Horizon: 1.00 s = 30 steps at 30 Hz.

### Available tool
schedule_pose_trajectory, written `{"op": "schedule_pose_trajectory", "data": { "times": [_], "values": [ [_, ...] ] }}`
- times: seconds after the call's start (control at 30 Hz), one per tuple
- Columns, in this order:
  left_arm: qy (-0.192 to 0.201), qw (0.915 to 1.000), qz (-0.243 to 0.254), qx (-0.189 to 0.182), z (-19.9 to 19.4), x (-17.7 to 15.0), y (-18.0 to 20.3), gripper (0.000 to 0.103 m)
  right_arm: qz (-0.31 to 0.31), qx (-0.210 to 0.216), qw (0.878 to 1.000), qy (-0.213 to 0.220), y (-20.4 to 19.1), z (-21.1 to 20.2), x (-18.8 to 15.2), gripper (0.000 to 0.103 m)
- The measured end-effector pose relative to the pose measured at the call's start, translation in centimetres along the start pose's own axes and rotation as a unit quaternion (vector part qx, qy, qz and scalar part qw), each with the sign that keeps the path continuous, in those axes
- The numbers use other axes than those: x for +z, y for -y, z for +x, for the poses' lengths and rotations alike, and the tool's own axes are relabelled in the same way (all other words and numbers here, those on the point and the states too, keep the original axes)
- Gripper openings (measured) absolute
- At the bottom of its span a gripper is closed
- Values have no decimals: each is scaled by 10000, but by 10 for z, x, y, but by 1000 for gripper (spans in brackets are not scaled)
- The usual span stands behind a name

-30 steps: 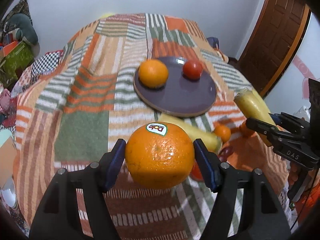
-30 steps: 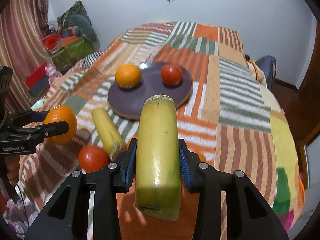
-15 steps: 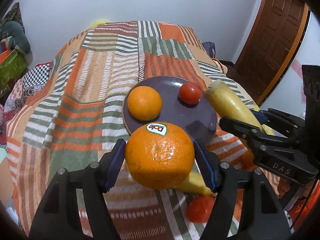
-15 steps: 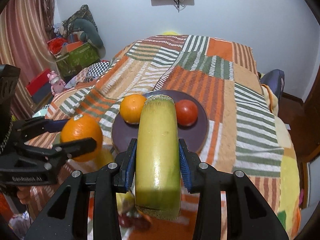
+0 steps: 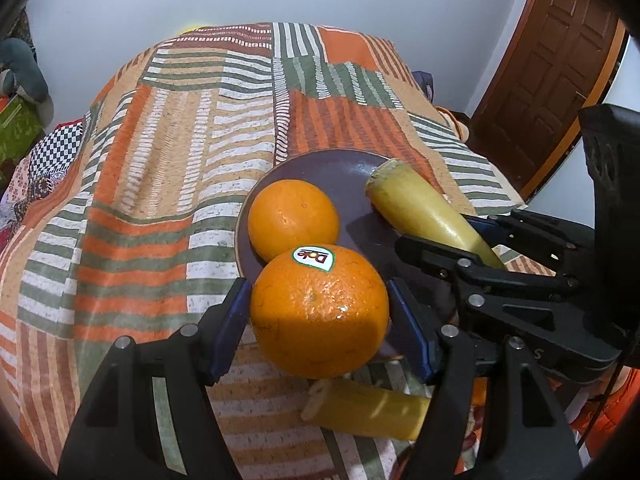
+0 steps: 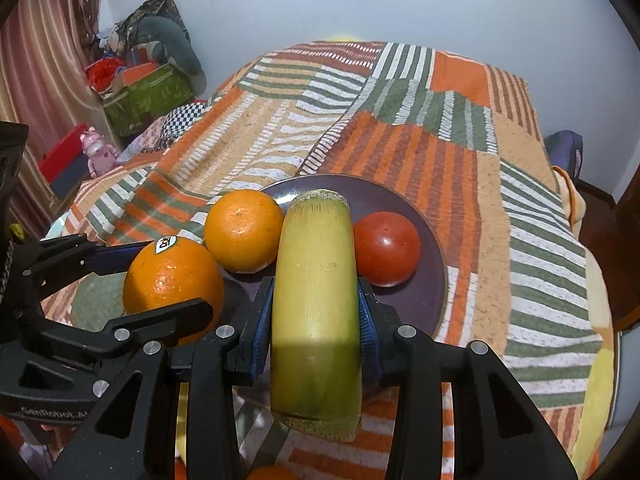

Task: Organize fruits
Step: 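Lift and lower the zucchini onto the plate with the right tool while the left tool places the Dole orange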

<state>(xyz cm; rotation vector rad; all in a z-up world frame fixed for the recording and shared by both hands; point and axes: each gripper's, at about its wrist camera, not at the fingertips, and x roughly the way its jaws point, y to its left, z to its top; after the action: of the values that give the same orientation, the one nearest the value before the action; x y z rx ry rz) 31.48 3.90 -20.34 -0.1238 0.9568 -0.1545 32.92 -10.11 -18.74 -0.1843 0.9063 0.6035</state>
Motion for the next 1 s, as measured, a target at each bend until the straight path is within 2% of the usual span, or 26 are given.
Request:
{"op": "schedule_pose_trajectory", "data": {
  "times": [0.33, 0.67, 0.87, 1.0],
  "values": [
    [-17, 9998, -199, -25, 10, 7, -18, 68, -19, 83, 9995, -312, 2, 24, 10, 36],
    [-101, 9998, -149, 80, 14, 9, -14, 69, 18, 14, 9980, -638, 3, 41, 5, 36],
    [-172, 9995, -270, 64, 12, 10, -14, 70, 63, -10, 9981, -618, 5, 36, 4, 36],
    [-25, 9998, -191, 92, -1, 10, -7, 70, 56, -50, 9989, -455, 4, 21, 6, 36]
  ]
}}
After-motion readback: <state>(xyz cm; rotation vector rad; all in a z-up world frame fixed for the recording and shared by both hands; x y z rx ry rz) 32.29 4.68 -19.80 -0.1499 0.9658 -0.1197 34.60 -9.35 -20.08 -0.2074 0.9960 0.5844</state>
